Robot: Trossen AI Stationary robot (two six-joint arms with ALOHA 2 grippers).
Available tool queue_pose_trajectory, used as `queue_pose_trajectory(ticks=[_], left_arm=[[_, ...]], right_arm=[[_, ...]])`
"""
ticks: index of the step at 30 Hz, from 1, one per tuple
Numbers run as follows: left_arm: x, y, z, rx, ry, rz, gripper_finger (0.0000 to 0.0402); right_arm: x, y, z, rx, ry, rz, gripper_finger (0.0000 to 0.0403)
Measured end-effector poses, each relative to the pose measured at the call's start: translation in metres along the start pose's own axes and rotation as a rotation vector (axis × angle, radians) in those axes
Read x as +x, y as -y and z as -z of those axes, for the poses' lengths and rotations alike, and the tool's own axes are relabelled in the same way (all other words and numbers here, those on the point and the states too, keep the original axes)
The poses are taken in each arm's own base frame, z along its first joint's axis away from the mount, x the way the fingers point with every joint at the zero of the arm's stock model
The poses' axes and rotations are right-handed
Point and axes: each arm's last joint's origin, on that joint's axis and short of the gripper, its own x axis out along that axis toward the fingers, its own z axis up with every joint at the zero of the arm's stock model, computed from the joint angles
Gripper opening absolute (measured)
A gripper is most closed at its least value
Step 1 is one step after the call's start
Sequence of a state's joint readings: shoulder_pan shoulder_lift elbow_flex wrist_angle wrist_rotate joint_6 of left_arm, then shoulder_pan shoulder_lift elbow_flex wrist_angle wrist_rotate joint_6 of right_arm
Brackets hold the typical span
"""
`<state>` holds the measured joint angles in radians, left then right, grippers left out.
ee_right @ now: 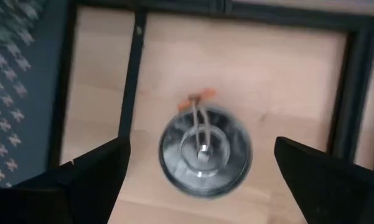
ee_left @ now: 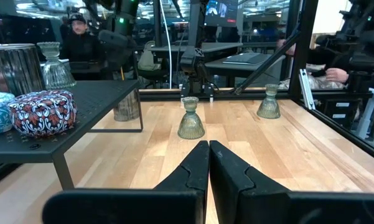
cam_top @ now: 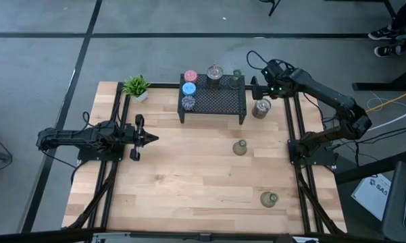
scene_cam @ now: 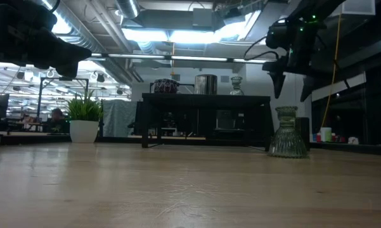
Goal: Pick & Place candle stick holders
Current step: Put the silver scented candle on the shelf
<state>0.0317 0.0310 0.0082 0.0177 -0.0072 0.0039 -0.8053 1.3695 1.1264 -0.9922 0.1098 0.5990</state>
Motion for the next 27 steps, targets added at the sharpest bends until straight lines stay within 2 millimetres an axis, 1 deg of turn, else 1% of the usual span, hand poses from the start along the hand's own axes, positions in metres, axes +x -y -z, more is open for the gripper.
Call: queue_pose_trajectory(ticks=[4, 8, 10, 17, 21, 25, 27], left_arm=[[0.000, 0.000, 0.000, 0.000, 0.000, 0.000, 0.0006], [0.000, 0.000, 0.000, 0.000, 0.000, 0.000, 0.0008], [0.000, 0.000, 0.000, 0.000, 0.000, 0.000, 0.0008], [0.000, 0.000, 0.000, 0.000, 0.000, 0.000, 0.0008], [0.000, 0.000, 0.000, 0.000, 0.000, 0.000, 0.0007], [0.000, 0.000, 0.000, 0.000, 0.000, 0.000, 0.0006], [0.000, 0.000, 0.000, 0.000, 0.000, 0.000, 0.0008]], right_arm=[[0.007, 0.000, 0.008, 0.032, -0.039, -0.015, 0.0400], [0.008, -0.004, 0.010, 0.012, -0.039, -0.028, 0.0400], [0.008, -0.006, 0.011, -0.055, -0.038, -0.037, 0.0400], [0.007, -0.010, 0.018, -0.370, -0.067, -0.039, 0.0400], [0.006, -0.009, 0.019, -0.474, -0.074, -0.039, 0.0400], [-0.001, -0.006, 0.019, -0.476, -0.049, -0.048, 0.0400], [-0.006, -0.001, 0.018, -0.389, -0.030, -0.050, 0.0400]])
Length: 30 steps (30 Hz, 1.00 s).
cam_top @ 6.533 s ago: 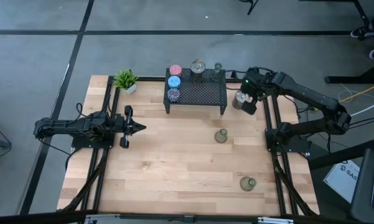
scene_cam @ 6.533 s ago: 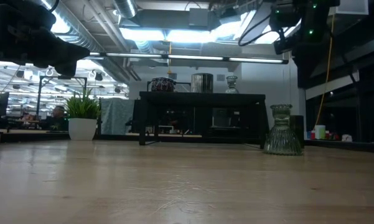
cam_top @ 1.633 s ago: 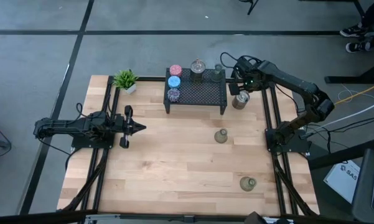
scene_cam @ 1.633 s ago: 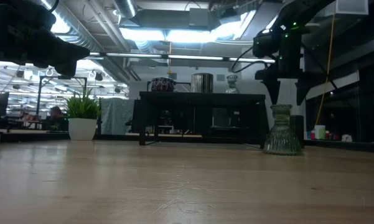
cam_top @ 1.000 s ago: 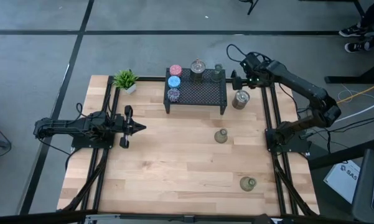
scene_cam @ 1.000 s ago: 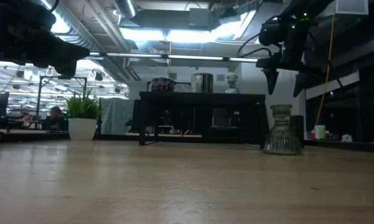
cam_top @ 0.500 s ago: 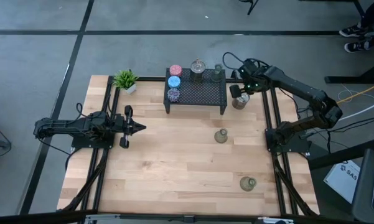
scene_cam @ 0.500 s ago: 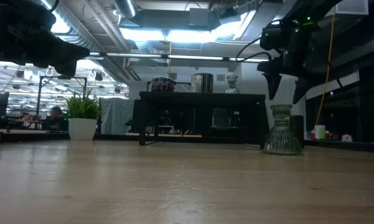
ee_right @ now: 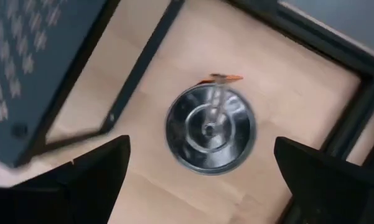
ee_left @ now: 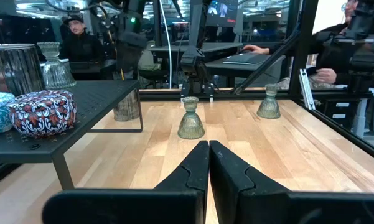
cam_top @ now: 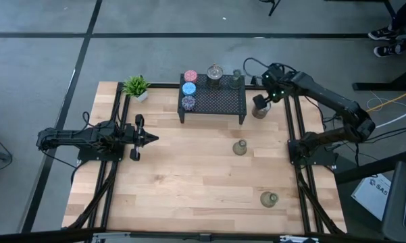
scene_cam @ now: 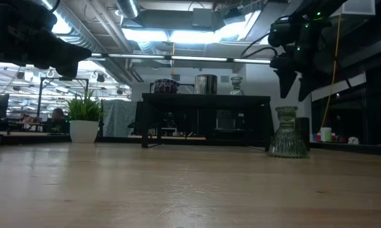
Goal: Pick & Place candle stick holders
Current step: Put the silver scented candle on the shelf
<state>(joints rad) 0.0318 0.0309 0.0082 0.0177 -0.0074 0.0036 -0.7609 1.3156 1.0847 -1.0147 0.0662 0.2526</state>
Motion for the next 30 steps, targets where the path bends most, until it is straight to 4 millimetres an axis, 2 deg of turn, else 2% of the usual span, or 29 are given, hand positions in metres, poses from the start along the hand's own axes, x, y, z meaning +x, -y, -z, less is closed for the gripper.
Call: queue_pose_trajectory(ticks=[4, 7, 14, 20, 30], left_arm=[[0.000, 0.000, 0.000, 0.000, 0.000, 0.000, 0.0008], [0.000, 0.000, 0.000, 0.000, 0.000, 0.000, 0.0006], [0.000, 0.000, 0.000, 0.001, 0.000, 0.000, 0.0008], [0.000, 0.000, 0.000, 0.000, 0.000, 0.000, 0.0007], [0.000, 0.000, 0.000, 0.001, 0.000, 0.000, 0.0007]], right_arm=[[-0.003, 0.010, 0.000, 0.230, 0.007, 0.012, 0.0400], [-0.003, 0.015, 0.000, 0.339, 0.002, 0.020, 0.0400], [-0.002, 0.016, 0.000, 0.480, -0.002, 0.025, 0.0400], [0.009, 0.019, -0.002, 0.631, -0.063, 0.065, 0.0400], [0.030, 0.017, -0.007, 0.695, -0.133, 0.112, 0.0400]])
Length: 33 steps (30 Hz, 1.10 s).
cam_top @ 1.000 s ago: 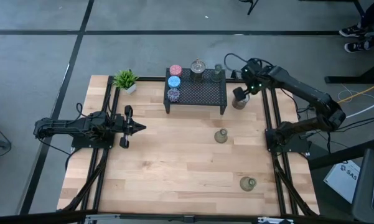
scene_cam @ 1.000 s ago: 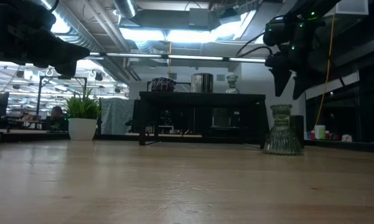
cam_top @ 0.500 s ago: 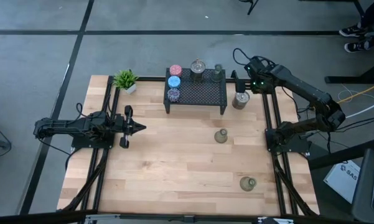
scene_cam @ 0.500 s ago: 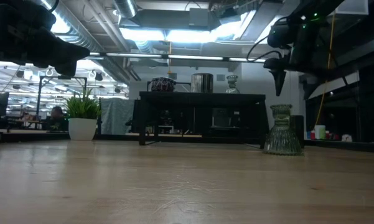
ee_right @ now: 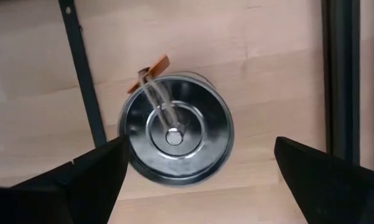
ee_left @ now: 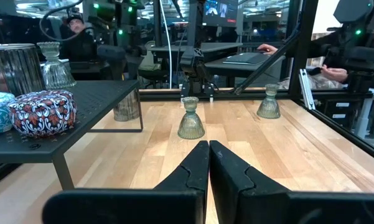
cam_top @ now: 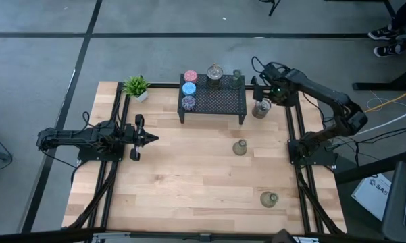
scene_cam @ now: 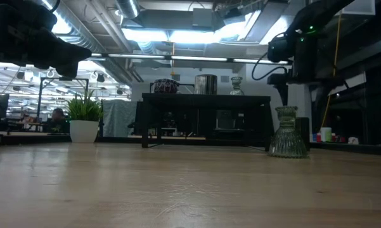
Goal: Pick & Place candle stick holders
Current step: Put the silver scented candle on the shelf
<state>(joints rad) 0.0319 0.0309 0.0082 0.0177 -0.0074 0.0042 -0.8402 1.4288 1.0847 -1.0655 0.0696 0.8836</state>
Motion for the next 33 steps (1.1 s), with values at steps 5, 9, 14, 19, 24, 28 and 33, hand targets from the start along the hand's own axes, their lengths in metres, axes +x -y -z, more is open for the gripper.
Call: queue_pose_trajectory(ticks=[5, 9, 14, 19, 24, 28, 33], left_arm=[[0.000, 0.000, 0.000, -0.001, 0.000, 0.000, 0.0007], [0.000, 0.000, 0.000, 0.000, 0.000, 0.000, 0.0006], [0.000, 0.000, 0.000, -0.001, 0.000, 0.000, 0.0008], [0.000, 0.000, 0.000, 0.000, 0.000, 0.000, 0.0006], [0.000, 0.000, 0.000, 0.000, 0.000, 0.000, 0.0008], [0.000, 0.000, 0.000, 0.000, 0.000, 0.000, 0.0006], [0.000, 0.000, 0.000, 0.000, 0.000, 0.000, 0.0008]], right_arm=[[0.006, -0.003, -0.002, 0.027, 0.001, 0.019, 0.0400], [0.006, -0.005, -0.004, 0.051, 0.030, 0.000, 0.0400], [0.009, -0.008, -0.006, 0.107, 0.053, -0.032, 0.0400], [0.023, -0.001, 0.000, 0.158, 0.028, -0.001, 0.0400], [0.032, -0.002, 0.003, 0.192, 0.025, -0.029, 0.0400], [0.032, -0.006, 0.002, 0.199, 0.040, -0.067, 0.0400], [0.031, -0.009, 0.003, 0.204, 0.028, -0.096, 0.0400]])
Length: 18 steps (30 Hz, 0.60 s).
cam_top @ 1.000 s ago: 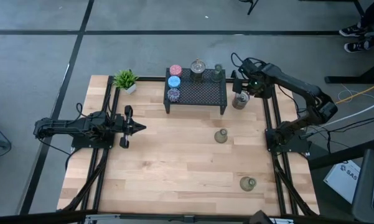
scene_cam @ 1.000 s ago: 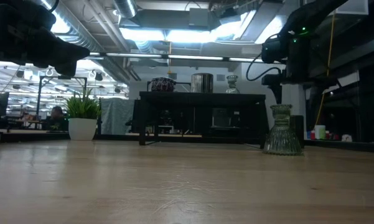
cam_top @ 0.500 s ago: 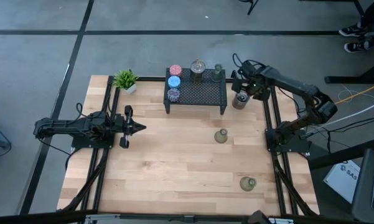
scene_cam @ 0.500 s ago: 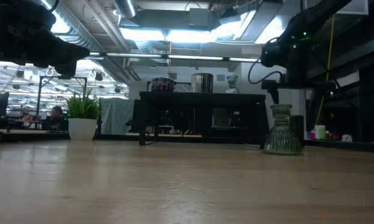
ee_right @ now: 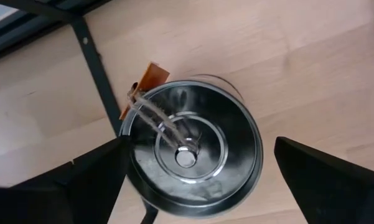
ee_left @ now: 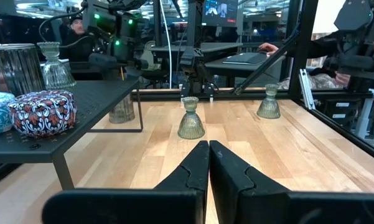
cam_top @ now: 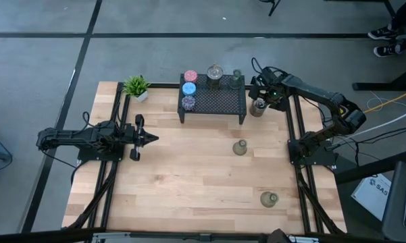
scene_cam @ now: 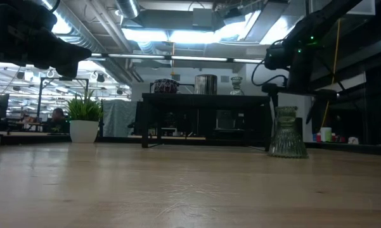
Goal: Pick & Place candle stick holders
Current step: Put the silver scented candle on the shelf
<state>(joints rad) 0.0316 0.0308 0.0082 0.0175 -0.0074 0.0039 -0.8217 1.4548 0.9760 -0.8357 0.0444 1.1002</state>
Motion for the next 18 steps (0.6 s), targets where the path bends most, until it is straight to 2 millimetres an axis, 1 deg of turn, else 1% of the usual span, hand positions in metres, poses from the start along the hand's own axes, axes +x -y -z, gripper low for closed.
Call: queue_pose_trajectory(ticks=[8, 13, 18], left_arm=[[0.0000, 0.0000, 0.0000, 0.000, 0.000, 0.000, 0.0007], [0.0000, 0.0000, 0.0000, 0.000, 0.000, 0.000, 0.0007], [0.0000, 0.0000, 0.0000, 0.000, 0.000, 0.000, 0.0008]], right_arm=[[-0.0002, -0.0048, -0.0004, 0.014, -0.002, -0.052, 0.0400], [-0.0004, -0.0050, -0.0004, 0.012, -0.002, -0.055, 0.0400], [-0.0007, -0.0080, -0.0027, 0.010, 0.035, -0.080, 0.0400]])
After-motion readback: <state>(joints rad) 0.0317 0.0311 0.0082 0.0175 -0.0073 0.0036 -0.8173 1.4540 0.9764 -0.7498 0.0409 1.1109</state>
